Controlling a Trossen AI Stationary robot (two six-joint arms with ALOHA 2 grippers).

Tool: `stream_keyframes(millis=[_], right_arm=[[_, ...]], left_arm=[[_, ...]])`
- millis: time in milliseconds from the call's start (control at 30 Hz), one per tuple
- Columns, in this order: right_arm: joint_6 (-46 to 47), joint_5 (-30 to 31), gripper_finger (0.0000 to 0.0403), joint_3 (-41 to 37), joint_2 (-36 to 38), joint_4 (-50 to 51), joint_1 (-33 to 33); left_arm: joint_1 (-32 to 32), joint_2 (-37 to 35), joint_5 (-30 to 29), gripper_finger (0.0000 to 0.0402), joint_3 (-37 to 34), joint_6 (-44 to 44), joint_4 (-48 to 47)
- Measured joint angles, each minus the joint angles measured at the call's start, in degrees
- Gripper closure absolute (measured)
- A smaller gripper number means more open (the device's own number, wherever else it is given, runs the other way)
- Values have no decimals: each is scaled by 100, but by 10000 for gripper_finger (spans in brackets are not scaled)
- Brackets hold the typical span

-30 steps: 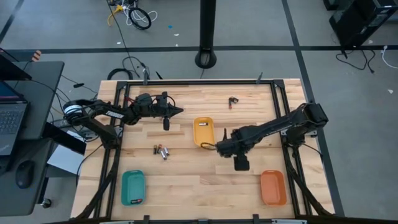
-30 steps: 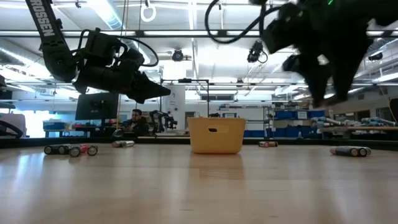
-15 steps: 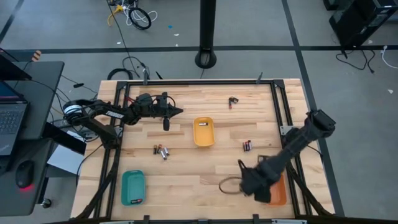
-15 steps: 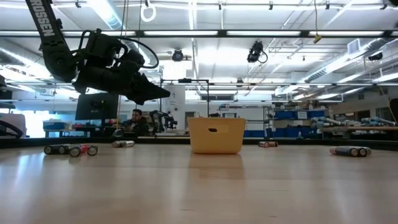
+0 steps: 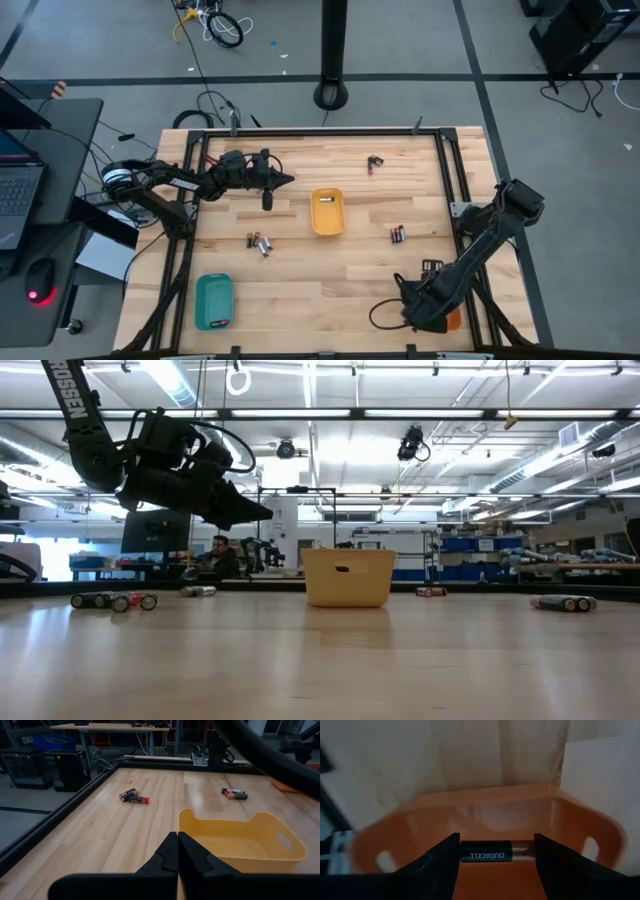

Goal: Sort batteries
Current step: Put the brown battery into the orange bin

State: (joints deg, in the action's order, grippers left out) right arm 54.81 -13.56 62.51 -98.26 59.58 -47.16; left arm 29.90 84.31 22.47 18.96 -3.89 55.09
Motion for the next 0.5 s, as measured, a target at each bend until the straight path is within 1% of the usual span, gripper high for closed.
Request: stream_keyframes(millis=[233, 367, 500], right_arm=[[-200, -2, 169, -621, -2, -723, -4], [-249, -121, 168, -794, -1, -877, -4], [-234, -260, 157, -844, 0, -883, -4]], left_arm=[[-1, 0, -101, 396, -1, 8, -52], [-1, 0, -122, 396, -2, 108, -57], [-1, 0, -149, 396, 0, 110, -59]])
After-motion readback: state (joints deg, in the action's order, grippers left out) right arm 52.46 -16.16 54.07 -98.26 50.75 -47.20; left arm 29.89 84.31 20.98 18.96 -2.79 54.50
